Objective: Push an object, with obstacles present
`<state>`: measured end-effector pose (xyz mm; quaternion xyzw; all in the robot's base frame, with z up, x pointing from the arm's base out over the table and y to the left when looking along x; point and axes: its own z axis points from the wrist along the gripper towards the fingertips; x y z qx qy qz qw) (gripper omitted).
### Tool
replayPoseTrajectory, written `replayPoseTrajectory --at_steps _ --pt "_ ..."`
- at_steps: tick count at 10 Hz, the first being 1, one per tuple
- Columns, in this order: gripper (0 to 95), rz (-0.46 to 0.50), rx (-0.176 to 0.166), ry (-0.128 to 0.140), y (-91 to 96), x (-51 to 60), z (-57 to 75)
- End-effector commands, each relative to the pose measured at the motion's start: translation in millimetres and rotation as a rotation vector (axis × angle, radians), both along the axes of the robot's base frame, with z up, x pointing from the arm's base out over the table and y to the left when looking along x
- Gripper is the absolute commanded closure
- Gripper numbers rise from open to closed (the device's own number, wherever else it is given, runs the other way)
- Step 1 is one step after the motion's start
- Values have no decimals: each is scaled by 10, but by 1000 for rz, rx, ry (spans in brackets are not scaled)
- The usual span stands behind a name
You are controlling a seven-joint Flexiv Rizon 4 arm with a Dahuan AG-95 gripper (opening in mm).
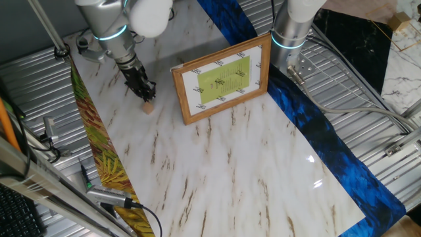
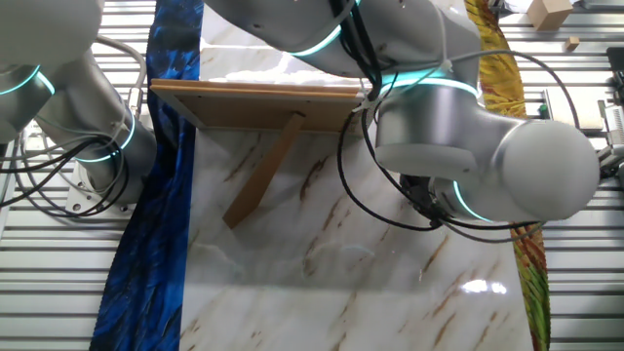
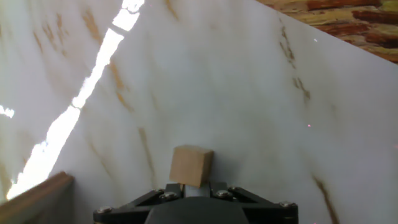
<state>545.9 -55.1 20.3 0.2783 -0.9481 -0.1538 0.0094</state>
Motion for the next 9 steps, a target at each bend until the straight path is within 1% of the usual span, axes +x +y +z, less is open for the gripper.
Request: replayPoseTrajectory --at_steps 1,2,5,6,9 --pt "950 -15 -3 0 88 10 -2" --pt "950 -27 -5 5 199 34 14" --pt "950 -42 -7 9 391 85 35" --pt "950 -50 -9 13 471 117 63" --pt "950 -55 -18 23 546 163 103"
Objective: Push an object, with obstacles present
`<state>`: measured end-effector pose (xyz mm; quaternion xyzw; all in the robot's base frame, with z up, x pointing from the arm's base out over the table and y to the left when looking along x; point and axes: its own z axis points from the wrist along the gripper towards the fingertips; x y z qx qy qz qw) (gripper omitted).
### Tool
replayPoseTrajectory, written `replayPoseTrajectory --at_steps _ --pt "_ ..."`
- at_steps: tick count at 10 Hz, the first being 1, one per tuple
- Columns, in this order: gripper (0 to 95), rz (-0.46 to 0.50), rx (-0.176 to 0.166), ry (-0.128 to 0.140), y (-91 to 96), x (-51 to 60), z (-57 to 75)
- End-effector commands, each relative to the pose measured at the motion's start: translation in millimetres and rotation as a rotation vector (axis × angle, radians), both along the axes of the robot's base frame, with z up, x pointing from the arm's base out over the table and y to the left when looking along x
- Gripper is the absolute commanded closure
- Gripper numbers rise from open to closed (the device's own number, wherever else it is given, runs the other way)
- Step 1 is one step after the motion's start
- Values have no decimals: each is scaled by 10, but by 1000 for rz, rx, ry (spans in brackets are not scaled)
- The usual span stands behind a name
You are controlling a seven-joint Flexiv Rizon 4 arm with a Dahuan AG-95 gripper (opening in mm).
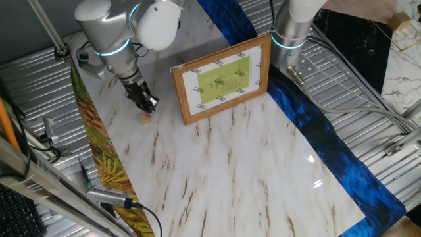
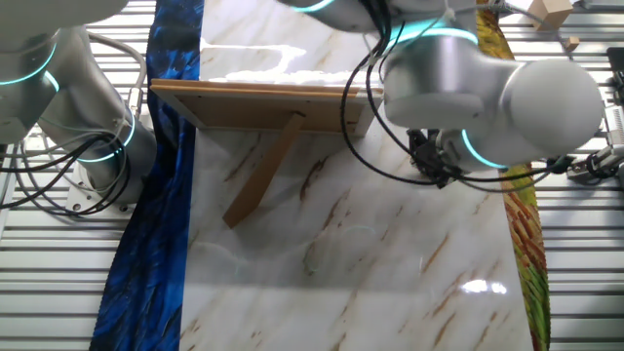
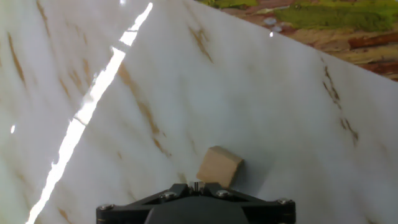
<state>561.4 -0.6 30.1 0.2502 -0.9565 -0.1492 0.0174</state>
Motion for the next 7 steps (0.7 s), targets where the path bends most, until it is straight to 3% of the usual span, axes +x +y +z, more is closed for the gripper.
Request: replayPoseTrajectory --at_steps 1,7 --pt "950 5 -1 4 3 4 13" --pt "950 19 -11 8 -173 -63 49"
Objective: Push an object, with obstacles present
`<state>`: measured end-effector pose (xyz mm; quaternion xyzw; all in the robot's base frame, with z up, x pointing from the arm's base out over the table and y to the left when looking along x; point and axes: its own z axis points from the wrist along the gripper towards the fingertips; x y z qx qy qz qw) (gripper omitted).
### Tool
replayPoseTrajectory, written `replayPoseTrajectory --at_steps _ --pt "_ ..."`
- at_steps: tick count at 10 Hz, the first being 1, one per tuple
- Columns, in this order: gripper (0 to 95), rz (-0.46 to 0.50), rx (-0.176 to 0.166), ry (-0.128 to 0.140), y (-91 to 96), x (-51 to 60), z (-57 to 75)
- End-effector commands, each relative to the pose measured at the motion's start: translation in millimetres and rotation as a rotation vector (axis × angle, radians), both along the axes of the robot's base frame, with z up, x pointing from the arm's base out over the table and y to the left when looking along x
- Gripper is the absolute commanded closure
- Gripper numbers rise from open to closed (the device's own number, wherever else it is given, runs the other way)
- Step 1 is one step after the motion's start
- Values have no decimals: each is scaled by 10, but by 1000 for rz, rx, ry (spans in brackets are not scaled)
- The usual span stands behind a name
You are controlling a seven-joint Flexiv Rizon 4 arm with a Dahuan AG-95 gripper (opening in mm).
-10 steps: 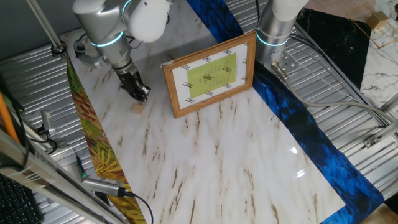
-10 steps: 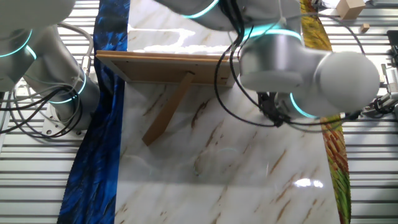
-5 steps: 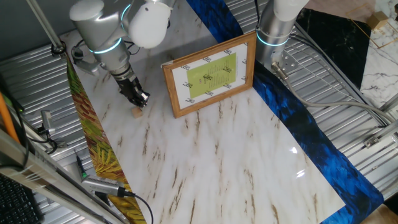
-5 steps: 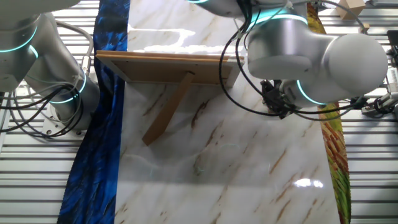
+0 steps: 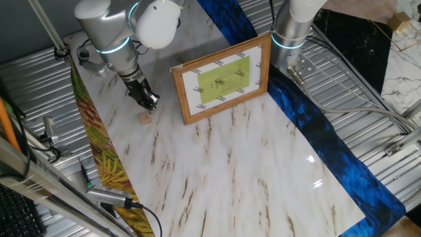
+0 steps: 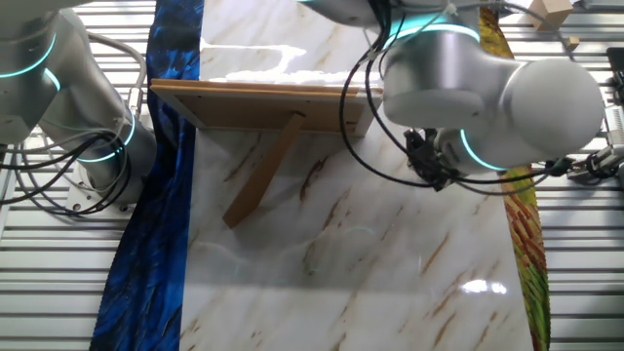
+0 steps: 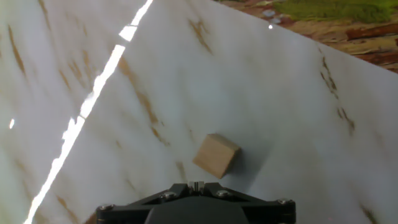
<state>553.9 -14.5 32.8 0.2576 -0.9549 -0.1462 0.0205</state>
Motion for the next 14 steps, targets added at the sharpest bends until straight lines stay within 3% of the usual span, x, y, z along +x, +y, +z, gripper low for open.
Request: replayPoseTrajectory --at_steps 1,3,6,10,14 --pt "950 14 -6 7 -106 24 59" --pt "950 43 -5 6 -259 46 120" --pt "950 95 -3 -6 -677 117 123" --pt "950 250 17 -48 -677 117 123" --pt "950 298 -7 -58 -672 125 123"
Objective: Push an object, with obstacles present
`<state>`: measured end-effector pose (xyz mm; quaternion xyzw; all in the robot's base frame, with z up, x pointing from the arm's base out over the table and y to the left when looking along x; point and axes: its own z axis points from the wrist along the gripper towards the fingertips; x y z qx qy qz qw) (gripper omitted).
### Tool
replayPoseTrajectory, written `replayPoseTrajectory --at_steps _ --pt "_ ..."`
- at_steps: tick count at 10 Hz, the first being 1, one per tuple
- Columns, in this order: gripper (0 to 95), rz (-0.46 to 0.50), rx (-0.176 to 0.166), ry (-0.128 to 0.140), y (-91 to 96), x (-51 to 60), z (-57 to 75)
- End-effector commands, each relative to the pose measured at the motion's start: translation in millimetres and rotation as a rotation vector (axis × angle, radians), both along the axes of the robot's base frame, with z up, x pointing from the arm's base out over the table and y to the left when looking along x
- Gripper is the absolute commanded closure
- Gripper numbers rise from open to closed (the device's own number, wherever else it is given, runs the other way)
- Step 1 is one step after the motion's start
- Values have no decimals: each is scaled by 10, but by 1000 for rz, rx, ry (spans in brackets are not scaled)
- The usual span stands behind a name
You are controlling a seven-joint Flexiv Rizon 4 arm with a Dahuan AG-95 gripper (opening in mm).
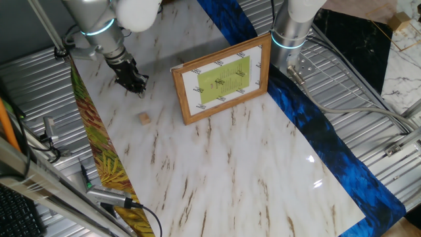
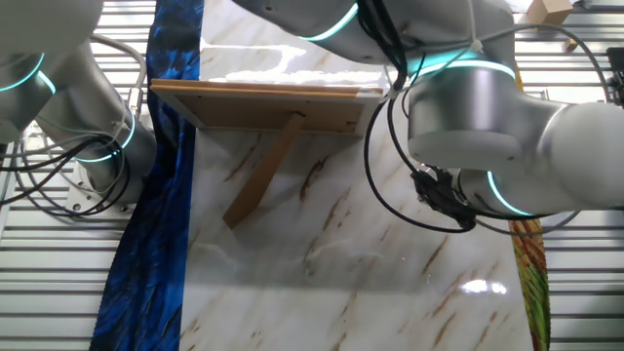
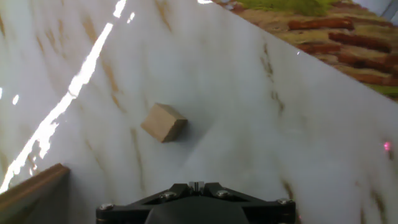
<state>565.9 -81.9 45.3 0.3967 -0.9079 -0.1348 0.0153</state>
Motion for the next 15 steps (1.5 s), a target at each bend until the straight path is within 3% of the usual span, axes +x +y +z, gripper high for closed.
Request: replayPoseTrajectory --at_steps 1,5,9,13,15 --pt "950 9 -13 -4 34 49 -8" --pt "950 -8 -17 -2 305 207 -166" --pt "950 -12 -3 -4 493 265 -240" --pt "950 -30 0 -3 860 273 -218" --pt "950 -59 -1 -2 1090 222 -228"
